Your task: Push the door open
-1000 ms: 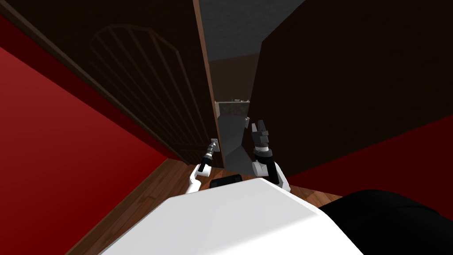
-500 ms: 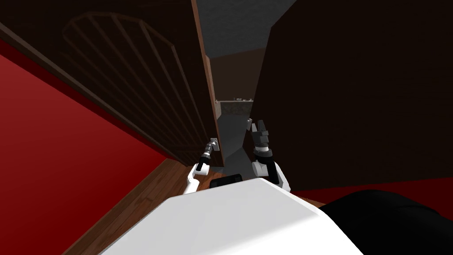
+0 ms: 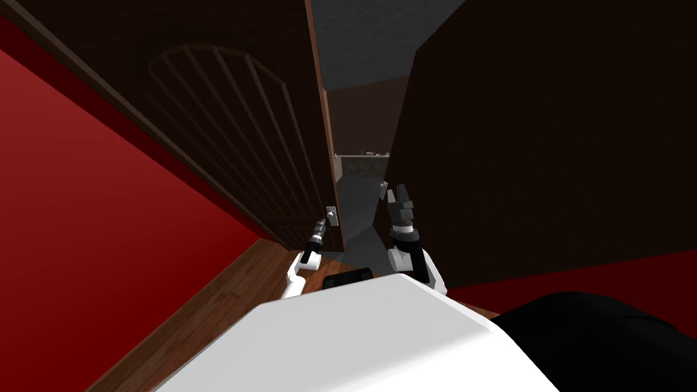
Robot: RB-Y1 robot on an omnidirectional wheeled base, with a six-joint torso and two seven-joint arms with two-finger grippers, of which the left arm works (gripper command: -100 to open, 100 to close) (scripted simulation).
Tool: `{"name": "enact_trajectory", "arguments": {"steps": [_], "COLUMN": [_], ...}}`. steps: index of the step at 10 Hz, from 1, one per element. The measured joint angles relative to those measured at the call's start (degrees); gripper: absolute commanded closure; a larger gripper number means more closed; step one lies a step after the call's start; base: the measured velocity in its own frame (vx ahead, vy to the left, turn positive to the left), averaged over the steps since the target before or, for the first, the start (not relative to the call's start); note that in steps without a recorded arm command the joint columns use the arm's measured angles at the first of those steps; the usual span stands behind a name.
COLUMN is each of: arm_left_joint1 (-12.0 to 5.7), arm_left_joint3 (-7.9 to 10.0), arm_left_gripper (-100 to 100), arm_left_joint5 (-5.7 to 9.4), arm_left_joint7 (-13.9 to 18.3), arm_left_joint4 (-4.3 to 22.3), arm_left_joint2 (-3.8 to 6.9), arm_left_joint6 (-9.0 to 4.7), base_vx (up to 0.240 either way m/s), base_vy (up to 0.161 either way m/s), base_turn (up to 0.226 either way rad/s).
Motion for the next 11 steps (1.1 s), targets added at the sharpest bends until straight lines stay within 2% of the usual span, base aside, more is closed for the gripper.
{"name": "enact_trajectory", "arguments": {"steps": [2,4,9,11], "arm_left_joint1": [0.46,0.94,0.40,-0.07], "arm_left_joint3": [-0.29,-0.61,-0.05,0.31], "arm_left_gripper": [-100,-100,-100,-100], "arm_left_joint5": [0.12,0.23,0.30,0.36], "arm_left_joint7": [0.24,0.44,0.23,0.13], "arm_left_joint4": [-0.55,-1.10,-0.26,0.34], "arm_left_joint2": [-0.23,-1.09,-0.53,-0.63], "arm_left_joint6": [0.28,0.57,0.11,-0.19], "base_vx": [-0.213,-0.154,0.165,0.183], "base_vy": [-0.006,-0.013,-0.046,-0.043], "base_turn": [0.028,0.017,-0.019,-0.017]}}
